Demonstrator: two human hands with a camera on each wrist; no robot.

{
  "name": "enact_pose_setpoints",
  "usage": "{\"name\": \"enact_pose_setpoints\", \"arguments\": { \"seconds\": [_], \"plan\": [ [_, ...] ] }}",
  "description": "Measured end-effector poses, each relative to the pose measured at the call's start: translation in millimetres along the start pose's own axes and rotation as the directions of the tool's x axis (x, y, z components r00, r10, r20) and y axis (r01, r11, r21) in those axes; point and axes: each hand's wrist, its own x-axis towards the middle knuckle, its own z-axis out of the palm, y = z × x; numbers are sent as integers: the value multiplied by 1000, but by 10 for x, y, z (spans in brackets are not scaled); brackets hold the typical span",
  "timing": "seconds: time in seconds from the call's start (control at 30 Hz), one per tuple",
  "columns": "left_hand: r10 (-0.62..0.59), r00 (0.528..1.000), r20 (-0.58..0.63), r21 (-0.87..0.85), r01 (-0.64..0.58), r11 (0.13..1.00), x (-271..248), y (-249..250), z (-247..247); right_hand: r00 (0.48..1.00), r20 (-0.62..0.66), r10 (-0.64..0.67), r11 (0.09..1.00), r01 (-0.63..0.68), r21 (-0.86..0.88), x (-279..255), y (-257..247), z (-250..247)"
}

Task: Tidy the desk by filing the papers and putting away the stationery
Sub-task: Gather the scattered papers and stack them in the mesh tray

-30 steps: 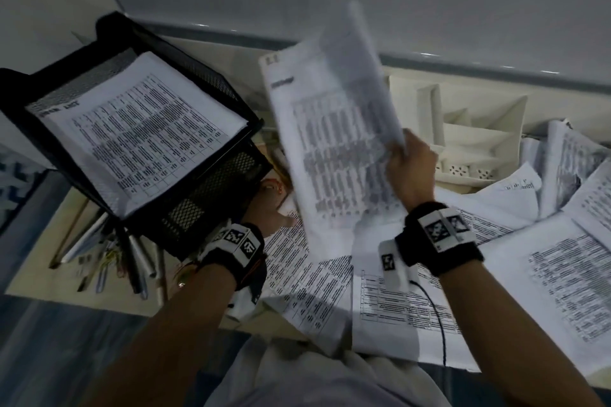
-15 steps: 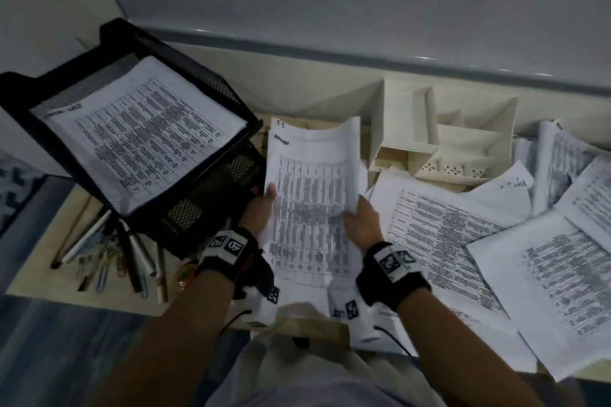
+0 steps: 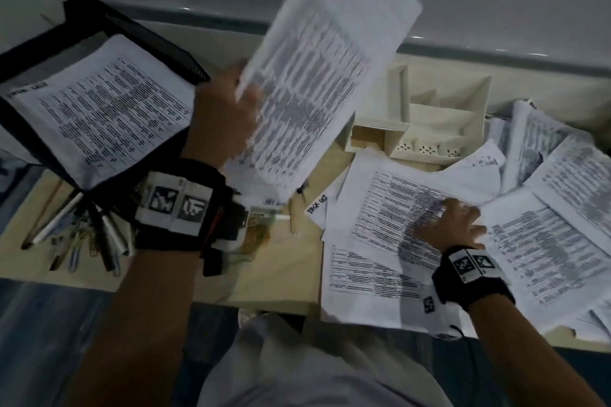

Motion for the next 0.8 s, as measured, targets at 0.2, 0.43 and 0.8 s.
{"name": "enact_pose_setpoints", "arguments": {
  "seconds": [0.2,0.43,0.8],
  "plan": [
    [-79,993,-84,-433,35,901,-62,335,161,976,-213,-55,998,60,17,155,340,-28],
    [-324,821,470,-10,372,928,-646,-267,1277,905,82,-418,833,417,-363,420,581,-366],
    [-423,692,585,-29,539,842,-872,-515,1502,832,292,-471,590,543,-598,670,271,-612]
  ]
}}
